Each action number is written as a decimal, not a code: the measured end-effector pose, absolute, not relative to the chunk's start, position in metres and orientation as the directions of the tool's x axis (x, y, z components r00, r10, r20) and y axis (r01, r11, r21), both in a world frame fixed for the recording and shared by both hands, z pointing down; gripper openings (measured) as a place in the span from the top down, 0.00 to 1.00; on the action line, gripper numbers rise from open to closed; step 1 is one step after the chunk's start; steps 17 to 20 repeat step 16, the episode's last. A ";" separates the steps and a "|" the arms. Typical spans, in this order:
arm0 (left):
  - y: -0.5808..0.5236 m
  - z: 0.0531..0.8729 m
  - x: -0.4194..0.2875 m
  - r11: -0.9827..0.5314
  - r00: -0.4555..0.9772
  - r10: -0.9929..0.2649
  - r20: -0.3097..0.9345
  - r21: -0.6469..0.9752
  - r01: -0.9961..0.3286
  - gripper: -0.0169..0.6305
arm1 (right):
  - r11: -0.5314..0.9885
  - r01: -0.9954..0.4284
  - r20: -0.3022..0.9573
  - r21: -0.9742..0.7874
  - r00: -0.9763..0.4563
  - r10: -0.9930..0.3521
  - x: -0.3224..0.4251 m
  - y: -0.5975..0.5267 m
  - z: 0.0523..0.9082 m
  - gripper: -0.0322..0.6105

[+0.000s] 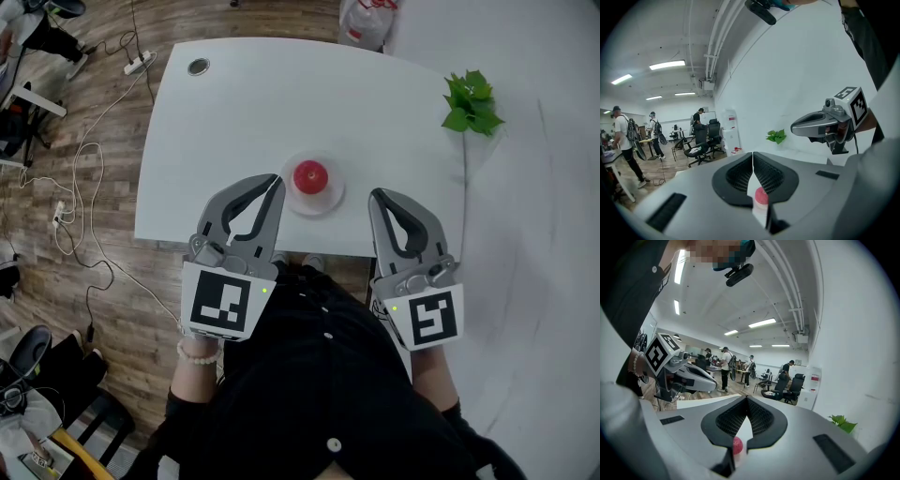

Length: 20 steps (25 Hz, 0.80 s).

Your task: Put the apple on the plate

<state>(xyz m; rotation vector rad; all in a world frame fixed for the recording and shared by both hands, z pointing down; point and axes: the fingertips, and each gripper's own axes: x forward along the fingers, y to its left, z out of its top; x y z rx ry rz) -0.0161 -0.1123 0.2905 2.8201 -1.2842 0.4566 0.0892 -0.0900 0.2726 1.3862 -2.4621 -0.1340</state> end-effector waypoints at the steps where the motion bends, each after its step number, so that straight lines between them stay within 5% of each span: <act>1: -0.112 0.291 -0.016 -0.664 0.621 -0.737 0.266 -0.111 -0.740 0.95 | 0.527 -0.818 0.223 0.231 -0.483 -0.847 0.089 -0.090 0.273 0.89; 20: -0.111 0.295 -0.011 -0.674 0.629 -0.727 0.276 -0.110 -0.730 0.95 | 0.533 -0.815 0.226 0.228 -0.488 -0.843 0.090 -0.089 0.275 0.89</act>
